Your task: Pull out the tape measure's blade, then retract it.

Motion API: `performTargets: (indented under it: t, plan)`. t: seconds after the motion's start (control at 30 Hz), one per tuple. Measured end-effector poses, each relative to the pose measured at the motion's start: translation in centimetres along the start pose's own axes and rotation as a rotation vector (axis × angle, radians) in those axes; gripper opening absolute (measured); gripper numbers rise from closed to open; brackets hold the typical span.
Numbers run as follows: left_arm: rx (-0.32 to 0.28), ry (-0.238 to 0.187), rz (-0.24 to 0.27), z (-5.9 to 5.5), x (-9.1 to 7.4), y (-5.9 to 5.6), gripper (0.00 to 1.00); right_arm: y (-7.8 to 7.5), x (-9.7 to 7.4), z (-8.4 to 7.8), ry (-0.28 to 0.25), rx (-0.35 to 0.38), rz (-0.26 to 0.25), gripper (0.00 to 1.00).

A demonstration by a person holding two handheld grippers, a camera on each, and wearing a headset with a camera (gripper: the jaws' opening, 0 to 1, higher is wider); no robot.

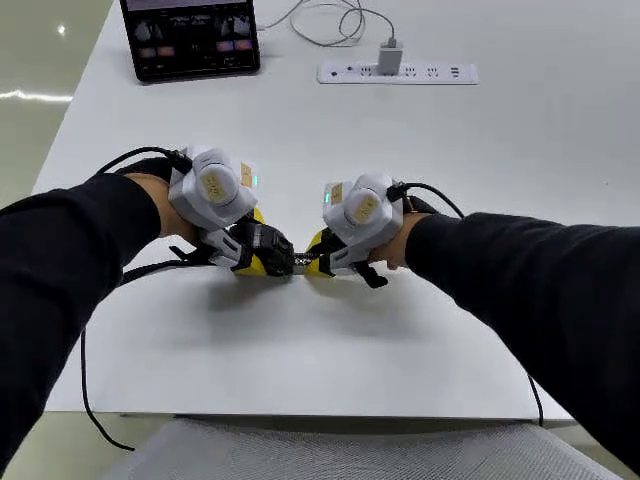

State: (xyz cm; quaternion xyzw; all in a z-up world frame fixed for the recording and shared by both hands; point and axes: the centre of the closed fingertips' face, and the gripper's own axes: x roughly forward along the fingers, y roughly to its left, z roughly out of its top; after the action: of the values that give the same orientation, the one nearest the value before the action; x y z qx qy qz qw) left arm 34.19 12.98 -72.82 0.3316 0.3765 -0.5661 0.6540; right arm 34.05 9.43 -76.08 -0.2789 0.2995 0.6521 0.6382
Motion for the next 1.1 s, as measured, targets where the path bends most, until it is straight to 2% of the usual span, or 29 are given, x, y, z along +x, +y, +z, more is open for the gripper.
performTargets:
  t: [0.43,1.1]
  plan:
    - [-0.019,0.004,0.000,0.0,0.0,0.0,0.34,-0.3,-0.8,-0.8,0.009,0.007,-0.003,0.10]
    - [-0.037,-0.018,-0.001,0.1,-0.1,0.0,0.34,-0.4,-1.7,-1.8,0.027,0.003,-0.016,0.10]
